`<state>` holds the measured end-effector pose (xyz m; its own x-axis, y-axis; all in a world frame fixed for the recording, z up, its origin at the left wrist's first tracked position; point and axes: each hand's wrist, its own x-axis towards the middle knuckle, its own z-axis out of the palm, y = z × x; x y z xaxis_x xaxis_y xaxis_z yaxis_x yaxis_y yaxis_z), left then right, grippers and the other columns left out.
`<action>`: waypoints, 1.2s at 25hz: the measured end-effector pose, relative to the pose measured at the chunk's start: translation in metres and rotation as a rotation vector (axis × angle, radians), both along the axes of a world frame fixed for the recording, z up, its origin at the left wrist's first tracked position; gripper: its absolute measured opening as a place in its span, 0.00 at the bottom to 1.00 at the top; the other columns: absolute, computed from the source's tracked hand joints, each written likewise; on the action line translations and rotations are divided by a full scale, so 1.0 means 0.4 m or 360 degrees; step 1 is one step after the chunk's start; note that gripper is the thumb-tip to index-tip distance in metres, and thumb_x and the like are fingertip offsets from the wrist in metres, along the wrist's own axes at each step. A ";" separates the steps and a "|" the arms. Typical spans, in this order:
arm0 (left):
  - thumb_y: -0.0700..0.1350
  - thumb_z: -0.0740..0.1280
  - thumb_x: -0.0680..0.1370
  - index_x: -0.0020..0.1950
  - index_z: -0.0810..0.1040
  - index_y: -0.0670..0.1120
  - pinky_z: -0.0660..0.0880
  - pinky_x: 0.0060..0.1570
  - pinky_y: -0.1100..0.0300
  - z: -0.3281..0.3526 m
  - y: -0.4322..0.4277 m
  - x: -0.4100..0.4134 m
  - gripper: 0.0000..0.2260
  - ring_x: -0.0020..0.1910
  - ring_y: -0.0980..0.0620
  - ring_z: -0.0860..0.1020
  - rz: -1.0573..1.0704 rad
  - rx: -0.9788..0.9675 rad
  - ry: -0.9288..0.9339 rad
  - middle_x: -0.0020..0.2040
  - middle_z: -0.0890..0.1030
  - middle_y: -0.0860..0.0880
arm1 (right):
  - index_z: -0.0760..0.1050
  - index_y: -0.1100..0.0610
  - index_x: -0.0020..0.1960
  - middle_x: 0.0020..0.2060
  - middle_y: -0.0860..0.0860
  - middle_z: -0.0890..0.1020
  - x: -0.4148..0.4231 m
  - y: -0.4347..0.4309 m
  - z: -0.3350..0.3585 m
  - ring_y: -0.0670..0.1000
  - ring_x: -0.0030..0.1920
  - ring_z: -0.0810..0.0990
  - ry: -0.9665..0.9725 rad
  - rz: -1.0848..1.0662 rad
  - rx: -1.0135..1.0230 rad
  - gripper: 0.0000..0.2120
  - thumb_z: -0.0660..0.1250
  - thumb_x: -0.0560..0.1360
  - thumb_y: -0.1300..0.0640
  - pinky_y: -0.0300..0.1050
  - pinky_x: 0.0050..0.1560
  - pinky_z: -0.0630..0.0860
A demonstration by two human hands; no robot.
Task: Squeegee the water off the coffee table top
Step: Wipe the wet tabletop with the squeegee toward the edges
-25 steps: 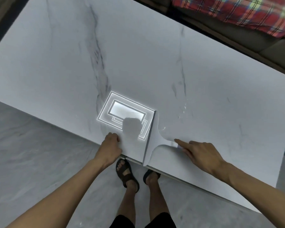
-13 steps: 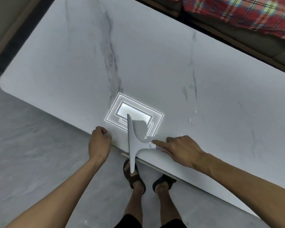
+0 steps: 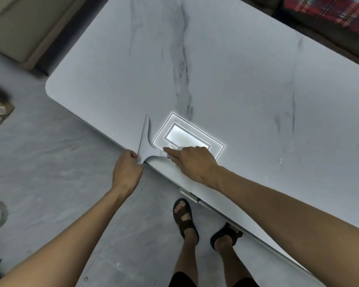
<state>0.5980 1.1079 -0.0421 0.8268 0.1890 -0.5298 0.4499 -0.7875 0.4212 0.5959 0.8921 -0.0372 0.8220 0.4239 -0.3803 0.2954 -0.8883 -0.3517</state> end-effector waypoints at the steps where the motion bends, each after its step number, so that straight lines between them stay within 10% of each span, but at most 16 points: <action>1: 0.38 0.64 0.73 0.51 0.69 0.48 0.68 0.35 0.58 -0.003 -0.014 -0.003 0.09 0.44 0.46 0.76 -0.0038 -0.0011 0.0010 0.49 0.76 0.48 | 0.60 0.40 0.73 0.40 0.52 0.79 -0.027 -0.038 0.006 0.58 0.39 0.80 0.0008 -0.0026 -0.0013 0.19 0.52 0.83 0.49 0.46 0.35 0.65; 7: 0.37 0.63 0.70 0.50 0.69 0.49 0.63 0.32 0.64 -0.019 -0.173 -0.076 0.12 0.39 0.57 0.71 -0.0560 -0.0239 0.0198 0.46 0.73 0.51 | 0.56 0.36 0.74 0.39 0.49 0.78 -0.310 -0.371 0.081 0.54 0.37 0.79 0.0154 -0.0277 -0.0241 0.21 0.45 0.82 0.43 0.45 0.34 0.64; 15: 0.37 0.63 0.72 0.54 0.70 0.42 0.72 0.44 0.55 -0.038 -0.392 -0.170 0.11 0.48 0.43 0.74 -0.0972 -0.0216 0.0452 0.58 0.67 0.46 | 0.55 0.32 0.73 0.37 0.44 0.73 -0.595 -0.694 0.196 0.51 0.38 0.80 0.0281 -0.0564 -0.0588 0.22 0.41 0.80 0.40 0.44 0.33 0.65; 30: 0.38 0.61 0.72 0.49 0.66 0.47 0.65 0.31 0.57 -0.027 -0.394 -0.174 0.08 0.37 0.47 0.73 -0.0323 0.0058 0.0073 0.39 0.74 0.50 | 0.62 0.37 0.72 0.43 0.52 0.81 -0.241 -0.444 0.010 0.58 0.43 0.80 -0.0056 -0.0178 -0.0134 0.18 0.50 0.83 0.46 0.46 0.35 0.64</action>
<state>0.5284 0.9504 -0.0530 0.8249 0.0410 -0.5638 0.2988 -0.8783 0.3733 0.4995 0.7146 -0.0330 0.8757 0.2966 -0.3809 0.2036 -0.9423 -0.2656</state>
